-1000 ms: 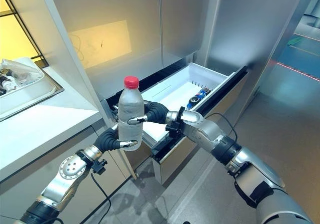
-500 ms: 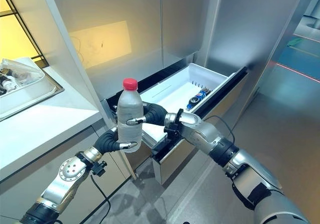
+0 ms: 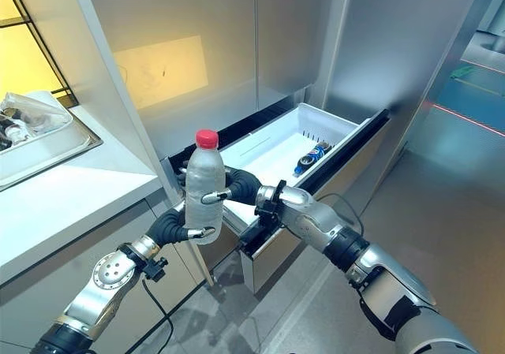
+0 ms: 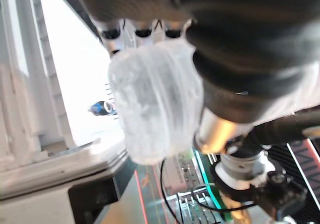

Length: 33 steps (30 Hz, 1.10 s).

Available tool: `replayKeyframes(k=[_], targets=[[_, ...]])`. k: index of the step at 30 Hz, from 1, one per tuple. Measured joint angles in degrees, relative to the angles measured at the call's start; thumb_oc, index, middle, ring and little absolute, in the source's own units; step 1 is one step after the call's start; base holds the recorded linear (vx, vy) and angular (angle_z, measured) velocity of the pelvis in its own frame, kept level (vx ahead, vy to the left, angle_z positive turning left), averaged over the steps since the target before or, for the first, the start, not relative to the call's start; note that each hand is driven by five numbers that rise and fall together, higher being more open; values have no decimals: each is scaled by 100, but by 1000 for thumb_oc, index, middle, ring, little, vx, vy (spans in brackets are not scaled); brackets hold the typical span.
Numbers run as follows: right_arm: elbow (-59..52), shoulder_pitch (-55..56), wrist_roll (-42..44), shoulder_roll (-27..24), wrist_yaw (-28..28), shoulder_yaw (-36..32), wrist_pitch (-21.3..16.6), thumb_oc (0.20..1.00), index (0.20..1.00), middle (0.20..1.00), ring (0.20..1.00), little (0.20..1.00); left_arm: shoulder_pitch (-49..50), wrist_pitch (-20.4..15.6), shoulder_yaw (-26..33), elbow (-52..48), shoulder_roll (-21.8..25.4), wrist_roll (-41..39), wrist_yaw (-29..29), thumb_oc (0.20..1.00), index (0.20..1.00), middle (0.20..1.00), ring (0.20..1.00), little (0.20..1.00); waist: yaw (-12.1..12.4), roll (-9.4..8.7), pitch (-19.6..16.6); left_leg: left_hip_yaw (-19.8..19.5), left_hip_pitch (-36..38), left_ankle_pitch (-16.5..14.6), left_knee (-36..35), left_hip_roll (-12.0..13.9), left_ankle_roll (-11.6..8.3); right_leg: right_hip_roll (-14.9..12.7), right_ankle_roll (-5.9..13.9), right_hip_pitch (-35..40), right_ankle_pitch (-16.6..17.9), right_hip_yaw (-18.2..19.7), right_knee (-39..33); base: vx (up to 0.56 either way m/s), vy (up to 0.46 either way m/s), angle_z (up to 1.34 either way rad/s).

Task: Take the drinks into the refrigerator

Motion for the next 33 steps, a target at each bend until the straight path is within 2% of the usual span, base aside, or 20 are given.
replayKeyframes(k=[25, 30, 33], targets=[[9, 100, 183, 152, -69, -46, -76, 1000, 1000, 1000, 1000, 1000, 9, 2, 2, 13, 8, 44, 76, 200, 200, 200, 200, 200, 0, -4, -83, -78, -21, 12, -1, -2, -3, -9, -4, 15, -4, -71, 1, 4, 0, 1], [29, 764, 446, 630, -529, -374, -380, 1000, 1000, 1000, 1000, 1000, 27, 81, 8, 23, 1, 100, 279, 200, 200, 200, 200, 200, -6, -8, -89, -78, -21, 11, -2, 4, -3, -6, -8, 16, -8, -71, -1, 0, 0, 0], [26, 793, 448, 735, -772, -367, -447, 1000, 1000, 1000, 1000, 1000, 27, 115, 13, 28, -10, 100, 431, 200, 200, 200, 200, 200, -7, -8, -89, -76, -21, 10, -3, 5, -2, -7, -10, 17, -9, -70, -1, 0, 0, 0]])
